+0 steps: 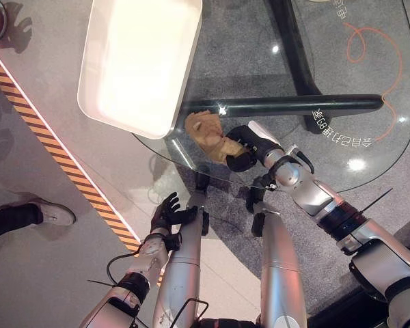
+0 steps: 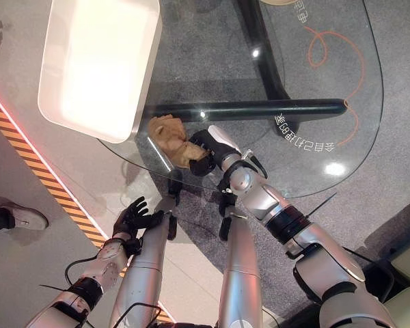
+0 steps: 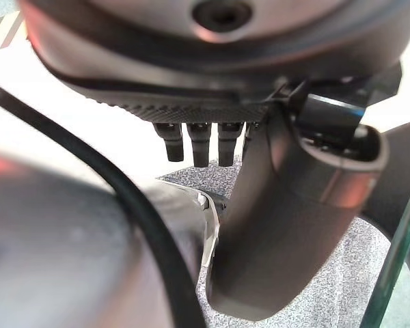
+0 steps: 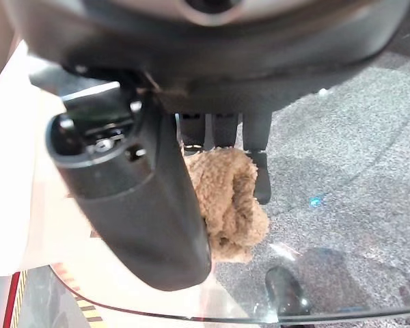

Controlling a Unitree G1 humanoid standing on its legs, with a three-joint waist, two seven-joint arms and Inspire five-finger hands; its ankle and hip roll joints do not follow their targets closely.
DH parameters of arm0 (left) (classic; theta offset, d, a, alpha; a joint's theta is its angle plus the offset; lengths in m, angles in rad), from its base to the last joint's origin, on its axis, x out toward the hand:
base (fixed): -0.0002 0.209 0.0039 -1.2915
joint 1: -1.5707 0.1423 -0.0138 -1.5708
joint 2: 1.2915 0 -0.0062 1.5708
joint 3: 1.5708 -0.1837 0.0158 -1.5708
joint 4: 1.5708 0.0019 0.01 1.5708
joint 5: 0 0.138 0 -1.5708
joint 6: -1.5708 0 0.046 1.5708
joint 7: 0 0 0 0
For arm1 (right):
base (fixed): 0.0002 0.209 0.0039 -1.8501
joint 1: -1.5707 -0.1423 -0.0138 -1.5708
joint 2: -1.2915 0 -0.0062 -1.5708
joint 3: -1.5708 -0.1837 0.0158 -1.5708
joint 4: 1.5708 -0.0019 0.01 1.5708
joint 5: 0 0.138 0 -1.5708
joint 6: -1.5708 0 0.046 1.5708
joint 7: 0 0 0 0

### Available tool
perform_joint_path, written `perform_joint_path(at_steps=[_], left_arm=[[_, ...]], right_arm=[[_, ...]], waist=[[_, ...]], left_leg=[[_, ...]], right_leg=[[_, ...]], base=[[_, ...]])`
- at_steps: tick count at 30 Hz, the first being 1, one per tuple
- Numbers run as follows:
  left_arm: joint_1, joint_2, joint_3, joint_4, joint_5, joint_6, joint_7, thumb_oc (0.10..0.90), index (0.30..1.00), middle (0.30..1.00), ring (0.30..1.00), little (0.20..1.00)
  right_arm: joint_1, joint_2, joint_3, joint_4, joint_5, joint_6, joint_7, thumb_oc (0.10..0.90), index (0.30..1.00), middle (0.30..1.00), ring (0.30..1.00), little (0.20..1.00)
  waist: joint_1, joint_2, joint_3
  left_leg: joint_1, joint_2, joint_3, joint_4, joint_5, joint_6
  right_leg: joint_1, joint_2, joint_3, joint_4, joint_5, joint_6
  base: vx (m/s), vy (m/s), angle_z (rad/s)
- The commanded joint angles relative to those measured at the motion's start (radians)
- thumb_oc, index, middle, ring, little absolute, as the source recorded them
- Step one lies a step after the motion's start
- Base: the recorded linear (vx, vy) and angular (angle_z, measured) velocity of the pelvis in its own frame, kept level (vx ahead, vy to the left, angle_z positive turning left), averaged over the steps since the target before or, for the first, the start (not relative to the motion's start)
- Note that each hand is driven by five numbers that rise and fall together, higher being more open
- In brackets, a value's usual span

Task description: Wipe the table with a cloth and put it in the basket.

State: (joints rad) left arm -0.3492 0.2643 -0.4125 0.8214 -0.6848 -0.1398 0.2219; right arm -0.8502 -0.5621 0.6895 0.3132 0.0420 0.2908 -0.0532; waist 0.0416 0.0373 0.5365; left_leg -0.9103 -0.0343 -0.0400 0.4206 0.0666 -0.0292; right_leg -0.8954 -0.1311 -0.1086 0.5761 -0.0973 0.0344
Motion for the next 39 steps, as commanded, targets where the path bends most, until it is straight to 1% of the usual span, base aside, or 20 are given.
perform_joint_path(at_steps=[1,6,8,12,15,16,19,20,22,25,26,29,34,39], left_arm=[[0.152,-0.01,-0.035,-0.007,0.012,0.005,-0.006,0.8,0.9,0.9,0.9,0.9],[0.155,-0.007,-0.032,-0.005,0.012,0.006,-0.007,0.8,0.9,0.9,0.9,0.9],[0.157,-0.008,-0.032,-0.006,0.01,0.004,-0.006,0.8,0.9,0.9,0.9,0.9],[0.158,-0.01,-0.029,-0.003,0.012,0.002,-0.008,0.8,0.9,0.9,0.9,0.9],[0.159,-0.012,-0.028,-0.006,0.009,0.003,-0.005,0.8,0.9,0.9,0.9,0.9],[0.16,-0.015,-0.026,-0.006,0.01,0.003,-0.004,0.8,0.9,0.9,0.9,0.9],[0.167,-0.018,-0.023,-0.006,0.013,0.001,-0.003,0.8,0.9,0.9,0.9,0.9],[0.169,-0.018,-0.022,-0.006,0.012,-0.001,-0.002,0.8,0.9,0.9,0.9,0.9],[0.17,-0.021,-0.017,-0.002,0.011,-0.005,0.003,0.8,0.9,0.9,0.9,0.9],[0.175,-0.021,-0.014,-0.002,0.01,-0.009,0.008,0.8,0.9,0.9,0.9,0.9],[0.177,-0.017,-0.011,0.0,0.007,-0.012,0.005,0.8,0.9,0.9,0.9,0.9],[0.177,-0.015,-0.008,0.004,0.003,-0.016,0.001,0.8,0.9,0.9,0.9,0.9],[0.174,-0.014,-0.006,0.002,-0.008,-0.021,-0.003,0.8,0.9,0.9,0.9,0.9],[0.179,-0.009,-0.002,0.01,-0.017,-0.028,-0.006,0.8,0.9,0.9,0.9,0.9]], right_arm=[[0.007,-0.014,-0.011,-0.178,0.022,-0.117,-0.02,0.1,0.3,0.3,0.3,0.2],[0.007,-0.016,-0.02,-0.189,0.009,-0.116,-0.027,0.1,0.3,0.3,0.3,0.2],[0.007,-0.016,-0.031,-0.185,0.009,-0.112,-0.081,0.1,0.3,0.3,0.3,0.2],[0.007,-0.016,-0.054,-0.176,-0.004,-0.111,-0.129,0.1,0.3,0.3,0.3,0.2],[0.005,-0.02,-0.081,-0.17,-0.014,-0.096,-0.197,0.1,0.3,0.3,0.3,0.2],[0.003,-0.021,-0.103,-0.151,-0.019,-0.091,-0.246,0.1,0.3,0.3,0.3,0.2],[0.0,-0.027,-0.139,-0.126,-0.019,-0.083,-0.325,0.1,0.3,0.3,0.3,0.2],[-0.001,-0.032,-0.154,-0.119,-0.021,-0.079,-0.348,0.1,0.3,0.3,0.3,0.2],[-0.006,-0.053,-0.201,-0.089,-0.011,-0.066,-0.435,0.1,0.3,0.3,0.3,0.2],[-0.007,-0.074,-0.236,-0.071,0.003,-0.055,-0.499,0.1,0.3,0.3,0.3,0.2],[-0.004,-0.092,-0.263,-0.054,0.017,-0.057,-0.539,0.1,0.3,0.3,0.3,0.2],[-0.004,-0.106,-0.288,-0.036,0.034,-0.053,-0.578,0.1,0.3,0.3,0.3,0.2],[0.02,-0.145,-0.337,0.012,0.067,-0.064,-0.674,0.1,0.3,0.3,0.3,0.2],[0.043,-0.178,-0.387,0.054,0.139,-0.089,-0.774,0.1,0.3,0.3,0.3,0.2]], waist=[[0.01,0.012,-0.017],[0.009,0.014,-0.017],[0.008,0.015,-0.017],[0.007,0.015,-0.017],[0.005,0.016,-0.017],[0.003,0.015,-0.017],[0.003,0.015,-0.017],[0.002,0.015,-0.017],[-0.002,0.012,-0.017],[-0.004,0.009,-0.017],[-0.007,0.006,-0.017],[-0.009,0.005,-0.017],[-0.018,0.004,-0.017],[-0.025,0.002,-0.017]], left_leg=[[0.01,-0.027,0.121,0.117,-0.161,0.073],[0.012,-0.025,0.125,0.118,-0.161,0.072],[0.014,-0.025,0.125,0.117,-0.162,0.073],[0.016,-0.024,0.126,0.117,-0.163,0.075],[0.016,-0.023,0.126,0.118,-0.165,0.077],[0.018,-0.022,0.125,0.119,-0.167,0.078],[0.02,-0.021,0.126,0.123,-0.172,0.08],[0.022,-0.021,0.125,0.123,-0.174,0.08],[0.026,-0.021,0.123,0.121,-0.177,0.083],[0.028,-0.02,0.121,0.121,-0.182,0.085],[0.028,-0.019,0.121,0.123,-0.185,0.086],[0.03,-0.02,0.119,0.122,-0.187,0.086],[0.023,-0.021,0.121,0.124,-0.194,0.091],[0.025,-0.022,0.122,0.121,-0.196,0.091]], right_leg=[[-0.039,0.034,-0.033,-0.104,0.124,0.003],[-0.039,0.033,-0.032,-0.1,0.122,0.003],[-0.038,0.035,-0.03,-0.1,0.122,0.002],[-0.037,0.037,-0.028,-0.098,0.121,0.002],[-0.038,0.039,-0.026,-0.096,0.122,0.002],[-0.036,0.04,-0.025,-0.095,0.122,0.002],[-0.034,0.04,-0.023,-0.091,0.12,0.002],[-0.033,0.043,-0.021,-0.091,0.119,0.002],[-0.029,0.049,-0.017,-0.092,0.12,0.003],[-0.027,0.053,-0.015,-0.092,0.119,0.003],[-0.025,0.056,-0.013,-0.093,0.12,0.004],[-0.022,0.06,-0.01,-0.096,0.12,0.004],[-0.03,0.065,-0.004,-0.098,0.121,0.006],[-0.024,0.07,0.001,-0.108,0.121,0.007]], base=[[0.0,0.0,0.0],[0.0,0.0,0.0],[0.0,0.0,0.0],[0.0,0.0,0.0],[0.0,0.0,0.0],[0.0,0.0,0.0],[0.0,0.0,0.0],[0.0,0.0,0.0],[0.0,0.0,0.0],[0.0,0.0,0.0],[0.0,0.0,0.0],[0.0,-0.001,-0.04],[0.0,0.015,-0.1],[0.0,0.002,-0.02]])
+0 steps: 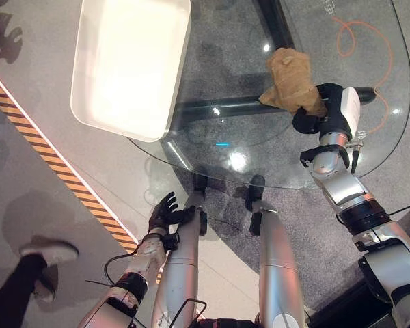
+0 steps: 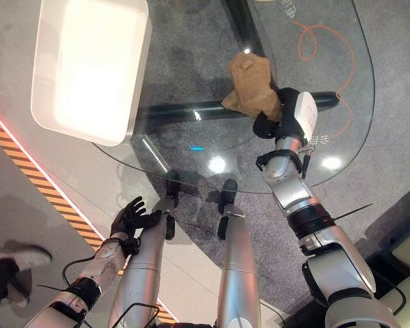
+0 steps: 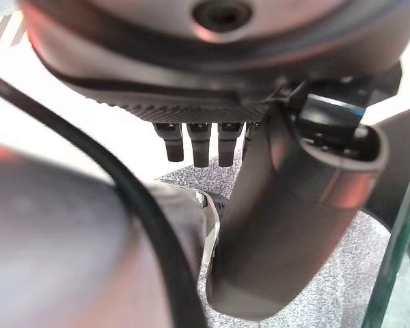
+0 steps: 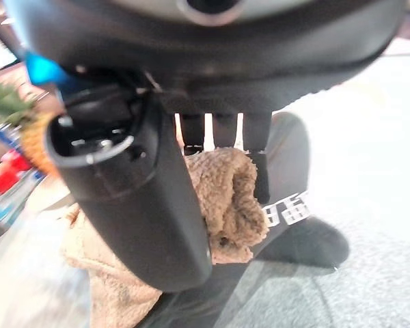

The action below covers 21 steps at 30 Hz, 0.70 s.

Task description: Wipe the table with a cloth and put it in the basket.

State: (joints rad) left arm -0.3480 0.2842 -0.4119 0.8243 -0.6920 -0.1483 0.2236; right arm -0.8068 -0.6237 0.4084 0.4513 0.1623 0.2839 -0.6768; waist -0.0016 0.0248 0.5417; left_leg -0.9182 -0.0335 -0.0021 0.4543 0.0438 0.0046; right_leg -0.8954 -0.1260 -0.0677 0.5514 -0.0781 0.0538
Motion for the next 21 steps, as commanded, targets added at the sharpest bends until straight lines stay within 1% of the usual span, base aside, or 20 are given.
perform_joint_path(at_steps=[1,2,4,5,10,15,16,17,19,20,21], left_arm=[[0.179,-0.028,-0.002,0.008,-0.011,-0.021,-0.008,0.8,0.9,0.9,0.9,0.9],[0.182,-0.026,-0.002,0.007,-0.014,-0.024,-0.009,0.8,0.9,0.9,0.9,0.9],[0.185,-0.024,0.0,0.007,-0.018,-0.028,-0.008,0.8,0.9,0.9,0.9,0.9],[0.169,-0.022,0.005,0.006,-0.019,-0.029,-0.008,0.8,0.9,0.9,0.9,0.9],[0.162,-0.02,0.002,-0.006,-0.029,-0.025,0.004,0.8,0.9,0.9,0.9,0.9],[0.159,-0.02,0.0,-0.015,-0.036,-0.027,0.006,0.8,0.9,0.9,0.9,0.9],[0.172,-0.022,-0.004,-0.014,-0.036,-0.024,0.004,0.8,0.9,0.9,0.9,0.9],[0.156,-0.021,0.0,-0.016,-0.035,-0.023,0.006,0.8,0.9,0.9,0.9,0.9],[0.155,-0.026,-0.003,-0.018,-0.034,-0.019,0.013,0.8,0.9,0.9,0.9,0.9],[0.169,-0.028,-0.007,-0.017,-0.033,-0.018,0.014,0.8,0.9,0.9,0.9,0.9],[0.155,-0.029,-0.001,-0.015,-0.032,-0.02,0.013,0.8,0.9,0.9,0.9,0.9]], right_arm=[[0.005,-0.12,-0.113,-0.081,0.027,-0.086,-0.163,0.1,0.3,0.3,0.3,0.2],[0.013,-0.125,-0.122,-0.078,0.042,-0.089,-0.186,0.1,0.3,0.3,0.3,0.2],[0.028,-0.131,-0.151,-0.054,0.084,-0.116,-0.24,0.1,0.3,0.3,0.3,0.2],[0.019,-0.137,-0.167,-0.049,0.097,-0.124,-0.253,0.1,0.3,0.3,0.3,0.2],[0.061,-0.138,-0.23,-0.016,0.162,-0.199,-0.315,0.1,0.3,0.3,0.3,0.2],[0.067,-0.133,-0.25,-0.019,0.192,-0.258,-0.319,0.1,0.3,0.3,0.3,0.2],[0.076,-0.13,-0.243,-0.019,0.184,-0.262,-0.309,0.1,0.3,0.3,0.3,0.2],[0.063,-0.133,-0.247,-0.021,0.179,-0.264,-0.304,0.1,0.3,0.3,0.3,0.2],[0.051,-0.127,-0.237,-0.042,0.162,-0.251,-0.292,0.1,0.3,0.3,0.3,0.2],[0.059,-0.122,-0.229,-0.046,0.16,-0.249,-0.29,0.1,0.3,0.3,0.3,0.2],[0.038,-0.121,-0.227,-0.056,0.162,-0.249,-0.281,0.1,0.3,0.3,0.3,0.2]], waist=[[0.017,0.014,-0.022],[0.016,0.014,-0.022],[0.013,0.013,-0.022],[0.007,0.009,-0.022],[-0.002,0.009,-0.022],[-0.003,0.012,-0.022],[0.001,0.016,-0.022],[-0.003,0.013,-0.022],[-0.002,0.015,-0.022],[0.003,0.019,-0.022],[0.001,0.016,-0.022]], left_leg=[[0.033,-0.023,0.084,0.086,-0.174,0.058],[0.033,-0.024,0.084,0.084,-0.173,0.058],[0.037,-0.024,0.085,0.079,-0.174,0.058],[0.006,-0.028,0.093,0.068,-0.139,0.063],[0.007,-0.029,0.095,0.063,-0.141,0.064],[0.005,-0.032,0.095,0.062,-0.141,0.064],[0.036,-0.03,0.085,0.069,-0.172,0.058],[0.006,-0.033,0.094,0.06,-0.139,0.063],[0.007,-0.035,0.093,0.058,-0.138,0.063],[0.037,-0.033,0.084,0.065,-0.17,0.058],[0.009,-0.035,0.092,0.056,-0.137,0.062]], right_leg=[[-0.024,0.066,-0.039,-0.084,0.102,-0.012],[-0.023,0.068,-0.038,-0.087,0.102,-0.012],[-0.019,0.07,-0.035,-0.094,0.103,-0.012],[-0.046,0.064,-0.041,-0.112,0.136,-0.02],[-0.044,0.066,-0.037,-0.123,0.141,-0.016],[-0.044,0.068,-0.036,-0.126,0.141,-0.015],[-0.018,0.074,-0.03,-0.112,0.111,-0.008],[-0.044,0.068,-0.035,-0.127,0.141,-0.015],[-0.043,0.069,-0.034,-0.13,0.142,-0.017],[-0.017,0.074,-0.029,-0.116,0.111,-0.009],[-0.042,0.068,-0.034,-0.13,0.14,-0.018]], base=[[0.0,0.0,0.0],[0.0,0.01,-0.04],[-0.04,0.006,-0.06],[-0.07,0.001,-0.07],[-0.02,0.005,-0.05],[0.01,0.003,-0.01],[0.0,0.0,0.0],[0.0,0.0,0.0],[0.0,0.008,-0.01],[0.0,0.0,0.0],[0.0,0.0,0.0]])
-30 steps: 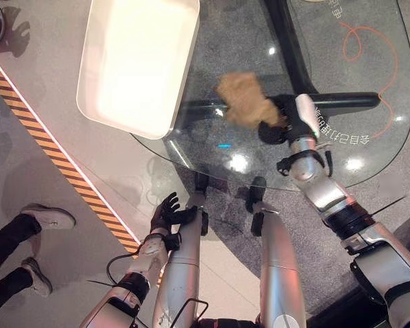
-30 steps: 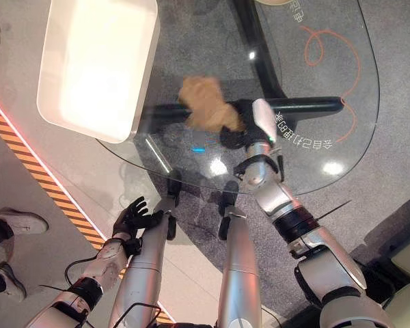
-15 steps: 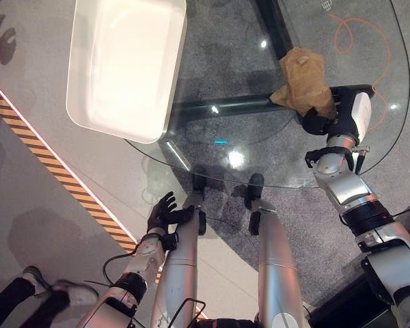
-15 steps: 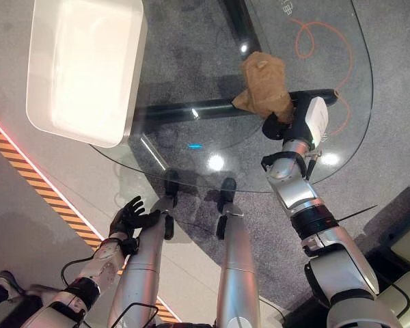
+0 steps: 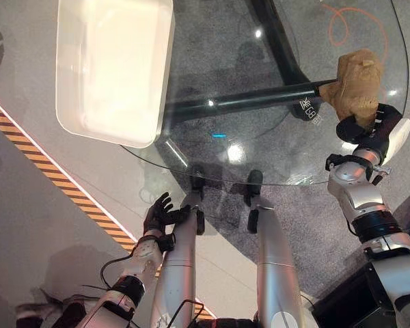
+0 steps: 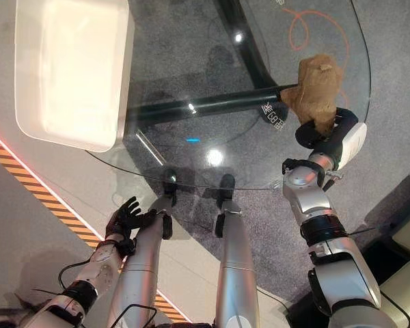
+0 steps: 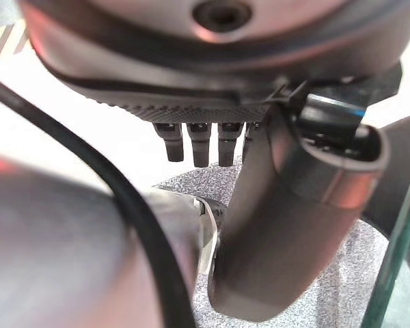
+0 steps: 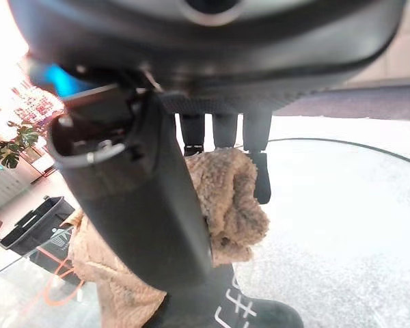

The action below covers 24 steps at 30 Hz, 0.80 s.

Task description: Wipe the table with a cloth and put it in the basket.

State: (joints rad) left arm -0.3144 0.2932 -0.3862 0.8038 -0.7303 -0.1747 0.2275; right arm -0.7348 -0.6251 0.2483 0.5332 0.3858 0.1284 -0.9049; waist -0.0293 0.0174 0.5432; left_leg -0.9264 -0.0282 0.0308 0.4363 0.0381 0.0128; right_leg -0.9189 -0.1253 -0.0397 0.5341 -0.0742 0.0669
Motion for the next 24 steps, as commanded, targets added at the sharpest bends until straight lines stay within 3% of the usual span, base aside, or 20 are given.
perform_joint_path(at_steps=[1,3,4,10,11,14,24], left_arm=[[0.123,-0.039,-0.025,0.007,0.009,0.006,0.007,0.8,0.9,0.9,0.9,0.9],[0.136,-0.044,-0.025,0.016,0.011,0.002,-0.001,0.8,0.9,0.9,0.9,0.9],[0.122,-0.043,-0.021,0.013,0.012,0.003,0.0,0.8,0.9,0.9,0.9,0.9],[0.12,-0.05,-0.01,0.018,0.023,0.003,-0.009,0.8,0.9,0.9,0.9,0.9],[0.136,-0.052,-0.014,0.021,0.024,0.001,-0.013,0.8,0.9,0.9,0.9,0.9],[0.133,-0.055,-0.013,0.025,0.033,-0.001,-0.018,0.8,0.9,0.9,0.9,0.9],[0.136,-0.052,-0.01,0.028,0.048,-0.003,-0.029,0.8,0.9,0.9,0.9,0.9]], right_arm=[[-0.039,-0.118,-0.063,-0.144,-0.062,-0.093,-0.038,0.1,0.3,0.3,0.3,0.2],[-0.049,-0.106,-0.032,-0.165,-0.101,-0.068,0.032,0.1,0.3,0.3,0.3,0.2],[-0.064,-0.107,-0.03,-0.177,-0.109,-0.057,0.044,0.1,0.3,0.3,0.3,0.2],[-0.084,-0.074,0.04,-0.236,-0.182,-0.004,0.209,0.1,0.3,0.3,0.3,0.2],[-0.073,-0.067,0.051,-0.239,-0.19,0.0,0.229,0.1,0.3,0.3,0.3,0.2],[-0.079,-0.039,0.098,-0.272,-0.238,0.03,0.345,0.1,0.3,0.3,0.3,0.2],[-0.061,0.014,0.203,-0.306,-0.274,0.077,0.511,0.1,0.3,0.3,0.3,0.2]], waist=[[0.029,0.023,-0.023],[0.036,0.028,-0.023],[0.033,0.025,-0.023],[0.038,0.025,-0.023],[0.042,0.029,-0.023],[0.046,0.029,-0.023],[0.055,0.029,-0.023]], left_leg=[[0.018,-0.04,0.059,0.073,-0.131,0.053],[0.051,-0.039,0.051,0.076,-0.16,0.046],[0.022,-0.042,0.06,0.067,-0.126,0.051],[0.027,-0.043,0.061,0.063,-0.123,0.049],[0.058,-0.04,0.053,0.072,-0.156,0.044],[0.058,-0.038,0.056,0.074,-0.156,0.042],[0.056,-0.038,0.06,0.073,-0.149,0.039]], right_leg=[[-0.016,0.067,-0.063,-0.113,0.134,-0.031],[0.014,0.074,-0.06,-0.102,0.1,-0.025],[-0.012,0.067,-0.066,-0.117,0.131,-0.033],[-0.009,0.065,-0.07,-0.114,0.125,-0.036],[0.017,0.07,-0.065,-0.098,0.092,-0.029],[0.018,0.068,-0.069,-0.094,0.087,-0.031],[0.016,0.059,-0.081,-0.09,0.085,-0.033]], base=[[-0.07,-0.004,0.0],[0.03,0.007,-0.02],[0.0,0.0,0.0],[0.0,0.002,0.01],[0.06,0.002,0.03],[0.02,0.0,0.03],[0.0,0.0,0.0]])
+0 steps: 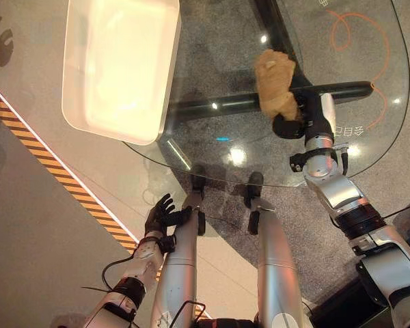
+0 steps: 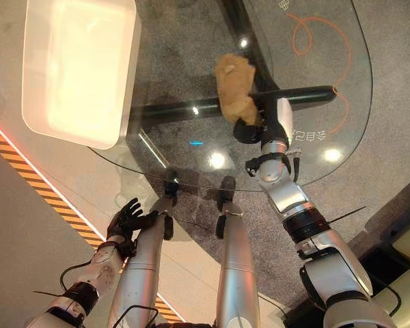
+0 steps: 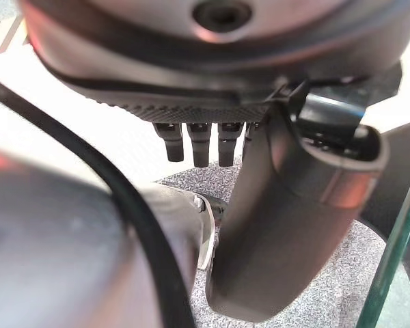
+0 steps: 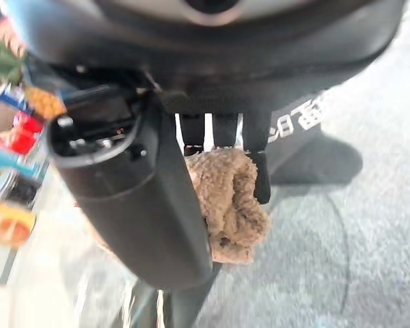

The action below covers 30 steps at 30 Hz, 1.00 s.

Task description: Wipe the table with a cloth and put it in the basket.

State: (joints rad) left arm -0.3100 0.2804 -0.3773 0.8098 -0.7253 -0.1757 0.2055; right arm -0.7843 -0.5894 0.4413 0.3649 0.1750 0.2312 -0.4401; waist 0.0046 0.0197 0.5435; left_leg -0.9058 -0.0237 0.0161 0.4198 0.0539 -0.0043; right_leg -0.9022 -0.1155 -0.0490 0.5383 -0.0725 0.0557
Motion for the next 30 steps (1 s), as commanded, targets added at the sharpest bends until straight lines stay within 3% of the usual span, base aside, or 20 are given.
perform_joint_path(at_steps=[1,7,14,21,30], left_arm=[[0.133,-0.04,-0.018,0.022,0.044,-0.002,-0.007,0.8,0.9,0.9,0.9,0.9],[0.139,-0.034,-0.016,0.013,0.051,-0.003,-0.011,0.8,0.9,0.9,0.9,0.9],[0.135,-0.023,-0.019,0.004,0.053,0.005,-0.015,0.8,0.9,0.9,0.9,0.9],[0.126,-0.017,-0.034,-0.007,0.043,0.004,-0.012,0.8,0.9,0.9,0.9,0.9],[0.113,-0.014,-0.045,-0.02,0.032,0.014,-0.002,0.8,0.9,0.9,0.9,0.9]], right_arm=[[-0.01,-0.02,0.012,-0.138,-0.066,-0.023,0.052,0.1,0.3,0.3,0.3,0.2],[0.0,-0.013,0.048,-0.152,-0.092,-0.033,0.132,0.1,0.3,0.3,0.3,0.2],[-0.013,-0.016,0.127,-0.241,-0.113,-0.093,0.327,0.1,0.3,0.3,0.3,0.2],[-0.018,-0.009,0.18,-0.279,-0.081,-0.126,0.386,0.1,0.3,0.3,0.3,0.2],[-0.01,0.005,0.186,-0.279,-0.053,-0.147,0.359,0.1,0.3,0.3,0.3,0.2]], waist=[[0.021,0.026,-0.024],[0.025,0.025,-0.024],[0.029,0.023,-0.024],[0.032,0.027,-0.024],[0.032,0.029,-0.024]], left_leg=[[0.036,-0.043,0.074,0.089,-0.165,0.057],[0.03,-0.043,0.075,0.09,-0.163,0.057],[0.029,-0.044,0.075,0.092,-0.159,0.055],[0.028,-0.045,0.075,0.094,-0.157,0.053],[0.025,-0.043,0.076,0.098,-0.155,0.053]], right_leg=[[-0.001,0.049,-0.072,-0.094,0.083,-0.022],[-0.005,0.045,-0.075,-0.095,0.087,-0.02],[-0.008,0.044,-0.078,-0.092,0.089,-0.017],[-0.01,0.038,-0.081,-0.09,0.09,-0.016],[-0.016,0.034,-0.081,-0.085,0.093,-0.013]], base=[[0.0,0.0,0.0],[0.0,0.0,0.0],[0.0,0.0,0.0],[0.0,-0.002,0.06],[0.0,-0.001,0.03]])
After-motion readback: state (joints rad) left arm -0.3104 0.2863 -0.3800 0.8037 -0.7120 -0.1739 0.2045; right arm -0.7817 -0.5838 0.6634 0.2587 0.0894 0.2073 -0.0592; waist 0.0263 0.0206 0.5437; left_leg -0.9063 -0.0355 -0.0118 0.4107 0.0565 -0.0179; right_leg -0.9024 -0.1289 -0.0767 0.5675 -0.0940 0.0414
